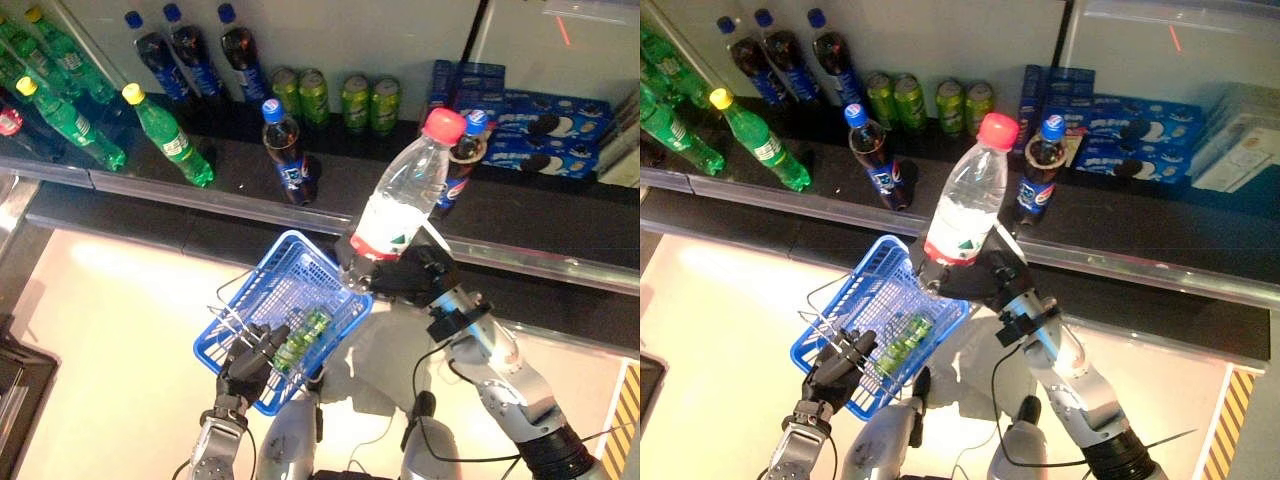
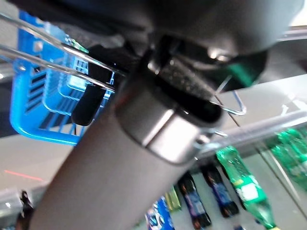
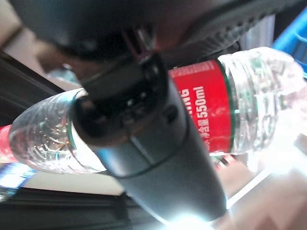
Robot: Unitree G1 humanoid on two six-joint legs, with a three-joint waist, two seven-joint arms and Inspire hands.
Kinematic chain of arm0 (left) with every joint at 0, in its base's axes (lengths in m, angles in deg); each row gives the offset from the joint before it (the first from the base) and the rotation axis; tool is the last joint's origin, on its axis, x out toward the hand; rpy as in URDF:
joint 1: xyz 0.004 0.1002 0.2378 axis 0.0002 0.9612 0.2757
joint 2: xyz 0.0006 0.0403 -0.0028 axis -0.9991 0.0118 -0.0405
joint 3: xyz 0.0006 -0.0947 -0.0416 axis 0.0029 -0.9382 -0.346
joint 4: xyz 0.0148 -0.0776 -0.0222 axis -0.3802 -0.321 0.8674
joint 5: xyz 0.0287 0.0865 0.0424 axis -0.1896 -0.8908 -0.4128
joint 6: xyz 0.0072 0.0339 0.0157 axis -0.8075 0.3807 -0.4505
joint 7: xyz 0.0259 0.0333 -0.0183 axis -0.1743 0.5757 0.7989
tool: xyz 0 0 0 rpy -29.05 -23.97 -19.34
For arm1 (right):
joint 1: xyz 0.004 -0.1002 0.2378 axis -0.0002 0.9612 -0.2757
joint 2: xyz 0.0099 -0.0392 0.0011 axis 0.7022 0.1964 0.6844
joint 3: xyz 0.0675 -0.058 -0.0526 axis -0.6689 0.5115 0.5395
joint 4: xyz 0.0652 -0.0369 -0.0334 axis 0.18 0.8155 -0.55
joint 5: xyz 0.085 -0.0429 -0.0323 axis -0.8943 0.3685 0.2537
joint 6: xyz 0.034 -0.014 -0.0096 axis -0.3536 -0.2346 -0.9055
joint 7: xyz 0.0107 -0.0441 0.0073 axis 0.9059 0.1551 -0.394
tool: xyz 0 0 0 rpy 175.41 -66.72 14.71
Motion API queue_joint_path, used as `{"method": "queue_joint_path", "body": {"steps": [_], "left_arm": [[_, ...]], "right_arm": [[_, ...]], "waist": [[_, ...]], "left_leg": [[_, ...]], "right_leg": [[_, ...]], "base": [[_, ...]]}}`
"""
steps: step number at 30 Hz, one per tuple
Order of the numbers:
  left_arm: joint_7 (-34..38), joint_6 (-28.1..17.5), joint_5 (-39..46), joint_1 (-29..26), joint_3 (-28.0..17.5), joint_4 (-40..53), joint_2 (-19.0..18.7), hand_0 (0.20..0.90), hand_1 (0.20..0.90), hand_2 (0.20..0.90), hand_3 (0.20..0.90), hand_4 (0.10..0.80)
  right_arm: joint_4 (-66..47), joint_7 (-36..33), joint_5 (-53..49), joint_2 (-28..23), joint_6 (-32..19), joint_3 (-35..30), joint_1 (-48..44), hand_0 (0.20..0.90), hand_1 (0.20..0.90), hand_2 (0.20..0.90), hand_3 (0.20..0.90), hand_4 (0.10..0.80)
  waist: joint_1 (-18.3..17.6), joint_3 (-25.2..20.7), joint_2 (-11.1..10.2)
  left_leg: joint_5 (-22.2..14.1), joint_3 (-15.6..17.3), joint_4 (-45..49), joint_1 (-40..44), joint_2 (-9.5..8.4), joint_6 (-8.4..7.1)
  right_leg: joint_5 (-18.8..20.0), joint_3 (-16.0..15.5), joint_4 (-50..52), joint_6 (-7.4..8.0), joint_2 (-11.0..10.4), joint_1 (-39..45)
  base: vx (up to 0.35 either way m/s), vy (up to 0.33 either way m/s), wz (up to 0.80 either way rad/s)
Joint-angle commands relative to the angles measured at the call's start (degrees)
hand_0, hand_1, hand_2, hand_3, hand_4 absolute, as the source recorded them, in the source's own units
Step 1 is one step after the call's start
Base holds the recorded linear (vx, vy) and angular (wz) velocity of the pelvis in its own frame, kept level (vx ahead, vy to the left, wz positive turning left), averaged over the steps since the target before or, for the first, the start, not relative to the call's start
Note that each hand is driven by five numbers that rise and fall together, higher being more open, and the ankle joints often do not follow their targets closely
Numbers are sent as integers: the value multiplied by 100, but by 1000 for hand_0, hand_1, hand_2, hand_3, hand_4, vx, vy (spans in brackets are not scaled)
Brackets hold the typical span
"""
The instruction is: Pick up the drink and place into the basket.
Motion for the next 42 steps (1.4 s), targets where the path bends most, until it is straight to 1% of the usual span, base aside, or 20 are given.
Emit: {"method": "queue_joint_path", "body": {"steps": [1,4,5,8,9,12,13,15,16,19,21,26,30,34,35,36,41,42], "left_arm": [[-786,-1094,-217,-67,-165,1536,-830,300,300,300,200,100],[-844,-983,-251,-128,-139,1913,-922,300,300,300,200,100],[-929,-818,-199,-163,-124,2247,-1004,300,300,300,200,100],[-970,-545,-131,-215,-102,2781,-1087,300,300,300,200,100],[-1105,-397,-86,-263,-77,3098,-1130,300,300,300,200,100],[-1225,-279,-144,-303,-36,3404,-1174,300,300,300,200,100],[-1341,-86,-209,-381,13,3840,-1296,300,300,300,200,100],[-1426,13,-219,-432,41,4015,-1357,300,300,300,200,100],[-1567,117,-175,-483,50,4190,-1453,300,300,300,200,100],[-1775,130,-301,-523,27,4395,-1561,300,300,300,200,100],[-1894,133,-116,-543,-24,4629,-1685,300,300,300,200,100],[-2398,259,81,-518,-209,4909,-1759,300,300,300,200,100],[-2734,336,348,-502,-327,4995,-1832,300,300,300,200,100],[-3023,395,759,-486,-471,5111,-1870,300,300,300,200,100],[-3029,400,778,-493,-476,5120,-1878,300,300,300,200,100],[-3070,404,838,-504,-505,5132,-1899,300,300,300,200,100],[-3284,440,1037,-587,-544,5205,-1989,300,300,300,200,100],[-3411,453,1155,-667,-532,5235,-2041,300,300,300,200,100]], "right_arm": [[-784,-171,-39,437,-874,224,-737,300,300,300,200,100],[-696,-374,137,503,-893,399,-865,300,300,300,200,100],[-593,-512,317,542,-912,498,-962,300,300,300,200,100],[-494,-737,541,637,-932,670,-1069,300,300,300,200,100],[-401,-904,661,729,-876,782,-1173,300,300,300,200,100],[-280,-1082,708,817,-836,897,-1266,300,300,300,200,100],[-100,-1262,782,927,-805,1041,-1382,300,300,300,200,100],[-35,-1381,864,982,-792,1129,-1434,300,300,300,200,100],[34,-1502,934,1027,-744,1235,-1498,300,300,300,200,100],[169,-1644,1057,1090,-640,1358,-1553,300,300,300,200,100],[433,-1733,1252,1149,-610,1452,-1618,300,300,300,200,100],[945,-1910,1641,1223,-494,1569,-1684,300,300,300,200,100],[1427,-2094,1827,1274,-550,1575,-1686,300,300,300,200,100],[2166,-2348,2033,1420,-665,1531,-1576,300,300,300,200,100],[2231,-2355,2037,1430,-695,1530,-1571,300,300,300,200,100],[2402,-2390,2057,1457,-738,1535,-1545,300,300,300,200,100],[2940,-2505,2020,1573,-792,1532,-1413,300,300,300,200,100],[3258,-2442,1966,1638,-855,1532,-1400,300,300,300,200,100]], "waist": [[309,-1313,-107],[452,-1336,-117],[566,-1340,-127],[720,-1337,-141],[829,-1333,-157],[929,-1319,-172],[1072,-1311,-195],[1138,-1306,-208],[1215,-1313,-224],[1315,-1317,-233],[1419,-1323,-235],[1659,-1306,-245],[1783,-1307,-255],[1924,-1293,-271],[1930,-1287,-273],[1968,-1262,-293],[2023,-1225,-338],[2029,-1203,-360]], "left_leg": [[-135,-86,257,200,182,-24],[-145,-228,294,157,139,-16],[-157,-322,341,128,108,-12],[-189,-478,422,89,56,-4],[-207,-584,479,62,20,0],[-219,-692,529,46,-9,1],[-225,-820,560,39,-50,5],[-227,-890,578,32,-71,4],[-228,-964,595,21,-92,1],[-220,-1061,604,16,-122,-2],[-205,-1142,606,0,-157,-3],[-210,-1328,653,-73,-236,-7],[-210,-1425,695,-125,-294,-2],[-230,-1536,762,-217,-358,12],[-231,-1541,765,-223,-360,13],[-354,-1537,781,-170,-335,-9],[-372,-1567,797,-216,-346,-9],[-379,-1571,795,-235,-349,-7]], "right_leg": [[-98,-229,280,-650,181,93],[-90,-338,252,-629,144,149],[-90,-422,249,-618,119,190],[-109,-545,273,-607,89,250],[-113,-632,283,-599,76,295],[-122,-723,293,-591,64,359],[-119,-829,284,-575,59,442],[-122,-893,276,-566,55,493],[-122,-962,266,-548,49,546],[-126,-1034,260,-528,41,603],[-123,-1112,235,-517,36,656],[-130,-1268,213,-489,14,727],[-121,-1373,173,-469,3,799],[-108,-1466,145,-440,1,839],[-107,-1470,143,-438,1,841],[-221,-1412,179,-400,23,878],[-207,-1423,144,-382,44,886],[-207,-1411,143,-379,49,870]], "base": [[8,-8,31],[21,-6,26],[32,-14,22],[41,-28,34],[64,-57,34],[54,-42,34],[77,-53,37],[77,-55,35],[69,-44,33],[56,-25,32],[41,-16,28],[21,-17,14],[30,-13,14],[29,-10,12],[61,-57,5],[58,-60,4],[16,-22,5],[0,0,0]]}}
